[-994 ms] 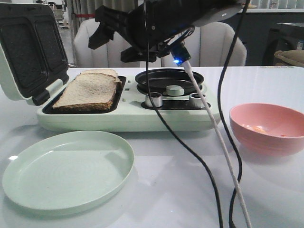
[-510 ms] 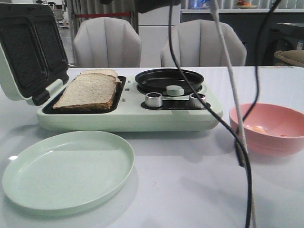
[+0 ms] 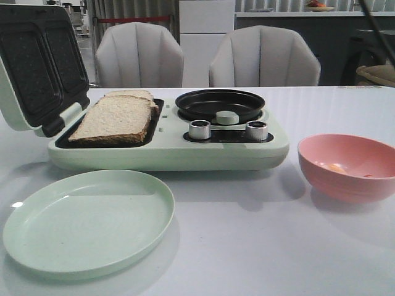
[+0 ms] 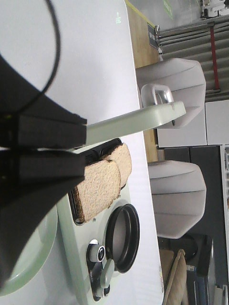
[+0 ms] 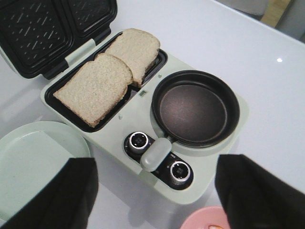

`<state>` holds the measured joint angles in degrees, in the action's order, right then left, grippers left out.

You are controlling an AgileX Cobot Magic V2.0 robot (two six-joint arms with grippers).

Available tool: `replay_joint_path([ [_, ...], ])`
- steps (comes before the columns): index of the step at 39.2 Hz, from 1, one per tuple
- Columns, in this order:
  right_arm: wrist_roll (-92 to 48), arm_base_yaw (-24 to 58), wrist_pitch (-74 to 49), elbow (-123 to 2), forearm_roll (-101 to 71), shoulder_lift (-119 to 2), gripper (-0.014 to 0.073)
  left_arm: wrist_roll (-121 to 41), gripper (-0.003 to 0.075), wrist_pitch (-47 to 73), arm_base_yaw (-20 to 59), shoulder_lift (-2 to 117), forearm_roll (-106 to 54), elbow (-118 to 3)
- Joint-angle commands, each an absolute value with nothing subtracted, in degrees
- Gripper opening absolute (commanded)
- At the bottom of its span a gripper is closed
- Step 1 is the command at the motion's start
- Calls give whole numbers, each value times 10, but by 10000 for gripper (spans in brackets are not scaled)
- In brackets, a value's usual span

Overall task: Make breakfast with bread and shrimp
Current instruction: 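Open the right gripper and withdraw it from the sandwich maker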

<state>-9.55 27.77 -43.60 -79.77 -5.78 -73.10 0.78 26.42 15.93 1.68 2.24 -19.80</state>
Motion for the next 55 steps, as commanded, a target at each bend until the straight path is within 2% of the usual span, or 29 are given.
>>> replay_joint_path([
  [1,-68,273,-393,-772,-35,-666,605,15,113,220,158,23,19,-214],
  [24,-45,257,-154,-367,-56,-314,605,15,113,219,158,23,19,-214],
  [38,-46,257,-102,-201,-75,-94,605,15,113,219,158,23,19,-214],
  [55,-46,257,-112,-143,-76,-66,605,15,130,217,158,26,23,-221],
])
